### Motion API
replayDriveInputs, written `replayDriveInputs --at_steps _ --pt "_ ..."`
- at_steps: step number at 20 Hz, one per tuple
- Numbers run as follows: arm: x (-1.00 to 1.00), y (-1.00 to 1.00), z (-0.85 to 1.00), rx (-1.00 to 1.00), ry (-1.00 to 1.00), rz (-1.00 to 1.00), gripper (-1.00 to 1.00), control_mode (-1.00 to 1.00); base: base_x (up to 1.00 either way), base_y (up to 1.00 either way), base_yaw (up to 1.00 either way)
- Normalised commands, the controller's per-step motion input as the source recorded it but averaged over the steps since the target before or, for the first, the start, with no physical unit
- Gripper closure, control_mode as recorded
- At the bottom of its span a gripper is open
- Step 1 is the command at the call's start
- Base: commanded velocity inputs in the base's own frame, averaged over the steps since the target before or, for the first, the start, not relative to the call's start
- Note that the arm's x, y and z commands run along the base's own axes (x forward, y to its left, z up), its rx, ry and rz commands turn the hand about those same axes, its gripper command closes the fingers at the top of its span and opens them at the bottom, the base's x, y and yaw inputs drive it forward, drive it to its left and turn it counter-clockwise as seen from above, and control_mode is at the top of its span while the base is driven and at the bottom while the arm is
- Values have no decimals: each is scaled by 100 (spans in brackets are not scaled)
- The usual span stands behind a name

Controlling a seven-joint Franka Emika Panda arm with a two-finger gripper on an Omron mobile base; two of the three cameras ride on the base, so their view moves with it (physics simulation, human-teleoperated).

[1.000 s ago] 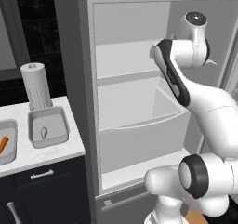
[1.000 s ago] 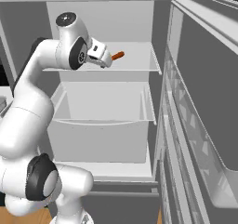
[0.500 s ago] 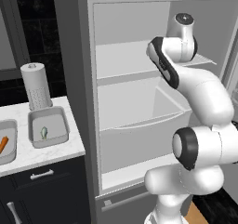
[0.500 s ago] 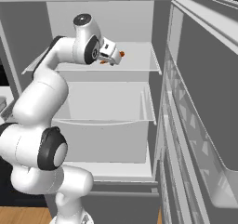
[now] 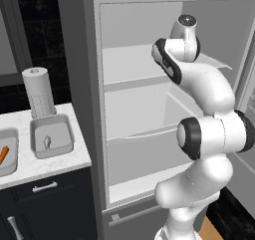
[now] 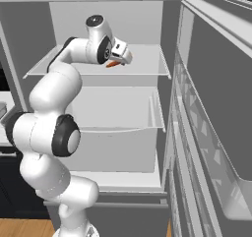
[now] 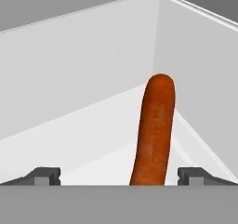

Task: Place one carrot and one fish in each tupperware on the nearby counter, to pack two identical lunches.

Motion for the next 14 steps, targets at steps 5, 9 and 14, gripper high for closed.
replayDriveInputs --at_steps 5,9,14 --pt "15 -13 -46 0 0 -3 100 -100 0 0 0" --pt "-10 -3 -51 0 -10 -4 100 -100 0 0 0" --pt "-8 0 -13 0 0 -1 100 -100 0 0 0"
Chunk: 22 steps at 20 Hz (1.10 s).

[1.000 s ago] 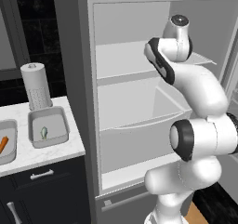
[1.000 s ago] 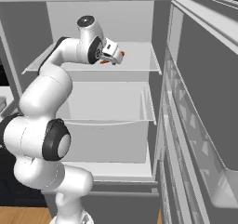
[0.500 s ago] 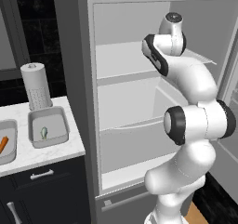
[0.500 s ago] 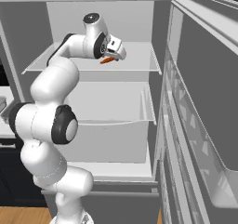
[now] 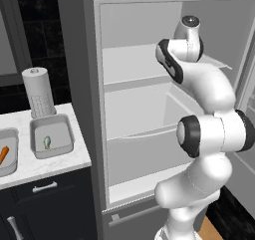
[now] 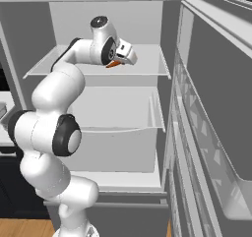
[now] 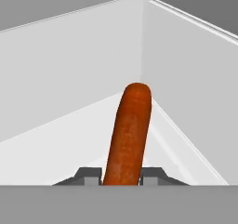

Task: Place one carrot and one fish in each tupperware on the nearby counter, to pack two identical lunches.

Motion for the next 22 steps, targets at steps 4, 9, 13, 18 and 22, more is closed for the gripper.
replayDriveInputs --at_steps 4,9,13,18,22 --pt "-55 0 9 0 23 -1 100 -100 0 0 0" --pt "-98 0 4 0 17 -1 100 -100 0 0 0" --pt "-100 0 -44 0 -4 0 100 -100 0 0 0" --pt "-100 0 -29 -1 -12 0 100 -100 0 0 0" --pt "-100 0 -3 0 -5 0 100 -100 0 0 0"
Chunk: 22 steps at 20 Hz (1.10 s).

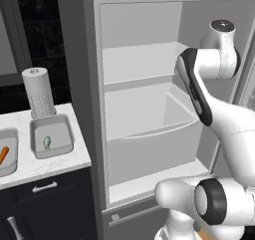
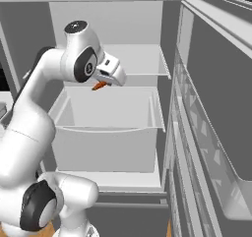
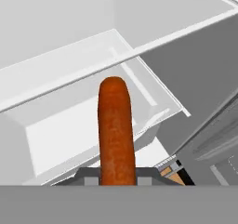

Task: Place one carrot and one fish in each tupperware on the nearby counter, to pack two identical lunches.

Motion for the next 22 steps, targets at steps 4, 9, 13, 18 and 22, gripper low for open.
replayDriveInputs --at_steps 4,9,13,18,22 --pt "-100 0 -16 0 -6 0 100 -100 0 0 0" --pt "-100 20 -5 -4 -9 10 100 -100 0 0 0" --pt "-100 41 -9 -10 -3 22 100 -100 0 0 0" --pt "-40 17 -7 -4 0 9 100 100 -60 23 15" --pt "0 0 0 0 0 0 100 100 -100 69 25"
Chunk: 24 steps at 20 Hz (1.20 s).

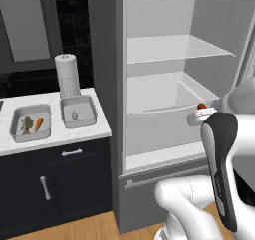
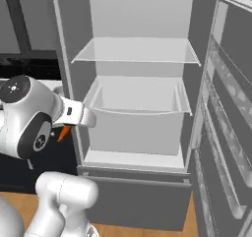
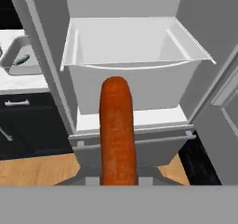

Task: Place one carrot and one fish in each tupperware on the nearby counter, to pack two identical lunches.

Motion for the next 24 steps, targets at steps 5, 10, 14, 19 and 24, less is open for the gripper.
replayDriveInputs --at_steps 5,10,14,19,24 --pt "0 0 0 0 0 0 100 100 -40 100 21" --pt "0 0 0 0 0 0 100 100 28 100 11" --pt "0 0 0 0 0 0 100 100 77 100 9" --pt "0 0 0 0 0 0 100 100 100 32 1" --pt "0 0 0 0 0 0 100 100 100 -28 0"
